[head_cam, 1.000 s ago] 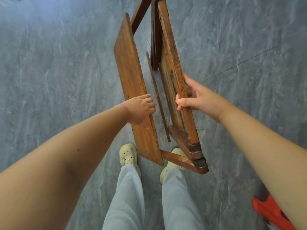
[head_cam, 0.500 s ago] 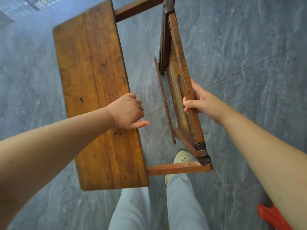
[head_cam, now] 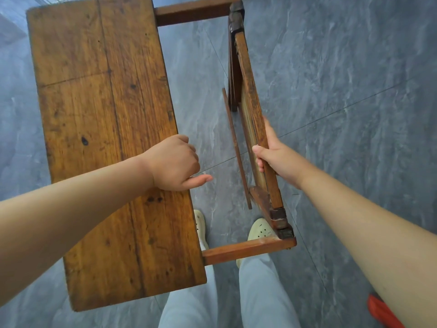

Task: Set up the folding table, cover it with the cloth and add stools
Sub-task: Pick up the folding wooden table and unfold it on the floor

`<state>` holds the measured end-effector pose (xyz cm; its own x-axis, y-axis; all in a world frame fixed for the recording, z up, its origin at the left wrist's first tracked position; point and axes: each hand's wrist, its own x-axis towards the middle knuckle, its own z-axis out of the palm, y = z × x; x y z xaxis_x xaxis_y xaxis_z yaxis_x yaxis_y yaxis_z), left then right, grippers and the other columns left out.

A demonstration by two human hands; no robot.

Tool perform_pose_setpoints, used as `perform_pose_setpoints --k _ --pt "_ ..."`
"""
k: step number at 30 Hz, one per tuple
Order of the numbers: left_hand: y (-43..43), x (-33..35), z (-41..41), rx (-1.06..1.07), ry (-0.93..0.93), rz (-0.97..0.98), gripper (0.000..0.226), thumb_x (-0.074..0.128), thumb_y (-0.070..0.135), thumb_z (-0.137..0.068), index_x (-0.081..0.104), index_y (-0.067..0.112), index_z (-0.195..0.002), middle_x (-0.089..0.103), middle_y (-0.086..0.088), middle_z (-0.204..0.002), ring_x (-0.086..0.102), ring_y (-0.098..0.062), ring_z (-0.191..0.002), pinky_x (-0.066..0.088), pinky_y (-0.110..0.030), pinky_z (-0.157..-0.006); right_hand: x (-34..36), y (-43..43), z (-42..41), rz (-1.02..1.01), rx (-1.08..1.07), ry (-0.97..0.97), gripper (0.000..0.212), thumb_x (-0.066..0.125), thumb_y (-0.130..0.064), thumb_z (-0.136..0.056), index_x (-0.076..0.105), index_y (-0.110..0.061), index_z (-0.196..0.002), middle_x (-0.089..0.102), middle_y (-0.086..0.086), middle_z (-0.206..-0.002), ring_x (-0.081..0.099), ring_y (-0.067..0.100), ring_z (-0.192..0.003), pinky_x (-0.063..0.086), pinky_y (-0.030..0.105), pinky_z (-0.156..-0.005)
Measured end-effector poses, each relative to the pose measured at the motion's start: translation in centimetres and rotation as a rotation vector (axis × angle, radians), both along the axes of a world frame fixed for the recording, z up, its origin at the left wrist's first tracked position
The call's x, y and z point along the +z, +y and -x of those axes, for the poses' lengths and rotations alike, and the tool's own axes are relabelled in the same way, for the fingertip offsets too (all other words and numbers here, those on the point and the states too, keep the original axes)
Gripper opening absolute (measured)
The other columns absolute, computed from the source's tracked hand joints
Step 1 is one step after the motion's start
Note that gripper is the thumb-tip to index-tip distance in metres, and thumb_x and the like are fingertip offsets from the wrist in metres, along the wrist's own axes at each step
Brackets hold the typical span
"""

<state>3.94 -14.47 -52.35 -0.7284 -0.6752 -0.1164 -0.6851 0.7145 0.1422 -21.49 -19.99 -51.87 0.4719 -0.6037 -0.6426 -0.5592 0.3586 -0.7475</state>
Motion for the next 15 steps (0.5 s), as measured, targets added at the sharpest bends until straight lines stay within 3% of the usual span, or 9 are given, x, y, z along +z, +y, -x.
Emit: perform_pose_setpoints --k 3,9,11,13,15 --pt "0.4 0.3 -0.3 0.003 0.000 -0.031 0.074 0.006 0.055 -0.096 0.039 0.019 -0.041 0.033 0.008 -0.040 0.031 -0.009 -0.037 0.029 -0.026 -0.059 0.2 0.3 -0.6 0.017 0.015 0.024 0.072 0.038 -0.024 -0.101 -0.012 -0.045 -0.148 0.053 0.005 -0.072 0.055 0.014 -0.068 0.048 0.028 -0.080" --pt "1.1 0.6 -0.5 0.026 0.025 -0.054 0.075 0.003 0.055 -0.096 0.040 0.018 -0.042 0.037 0.007 -0.040 0.034 -0.011 -0.037 0.030 -0.026 -0.059 -0.2 1.0 -1.6 0.070 0.047 0.067 0.074 0.038 -0.024 -0.101 -0.016 -0.049 -0.145 0.060 0.010 -0.088 0.052 0.017 -0.068 0.052 0.033 -0.080" --pt "1.3 0.7 -0.8 0.027 0.021 -0.030 0.074 0.009 0.053 -0.097 0.040 0.018 -0.040 0.035 0.006 -0.038 0.033 -0.011 -0.035 0.033 -0.026 -0.056 -0.8 1.4 -2.1 0.090 0.033 0.047 0.074 0.038 -0.024 -0.101 -0.016 -0.050 -0.144 0.050 -0.007 -0.091 0.049 0.010 -0.067 0.049 0.024 -0.076" --pt "1.5 0.7 -1.2 0.026 0.013 0.008 0.072 0.015 0.050 -0.098 0.039 0.018 -0.038 0.032 0.007 -0.037 0.031 -0.011 -0.034 0.034 -0.027 -0.054 -1.6 1.8 -2.6 0.116 0.005 0.008 0.074 0.038 -0.023 -0.101 -0.015 -0.050 -0.144 0.044 -0.005 -0.110 0.039 -0.003 -0.074 0.040 0.026 -0.088" --pt "1.7 1.1 -1.6 0.026 -0.005 0.016 0.070 0.019 0.049 -0.098 0.038 0.018 -0.038 0.030 0.008 -0.037 0.029 -0.010 -0.033 0.032 -0.026 -0.053 -2.2 2.1 -3.1 0.125 -0.008 -0.013 0.074 0.039 -0.023 -0.101 -0.014 -0.052 -0.144 0.035 -0.005 -0.112 0.034 -0.006 -0.076 0.034 0.031 -0.090"
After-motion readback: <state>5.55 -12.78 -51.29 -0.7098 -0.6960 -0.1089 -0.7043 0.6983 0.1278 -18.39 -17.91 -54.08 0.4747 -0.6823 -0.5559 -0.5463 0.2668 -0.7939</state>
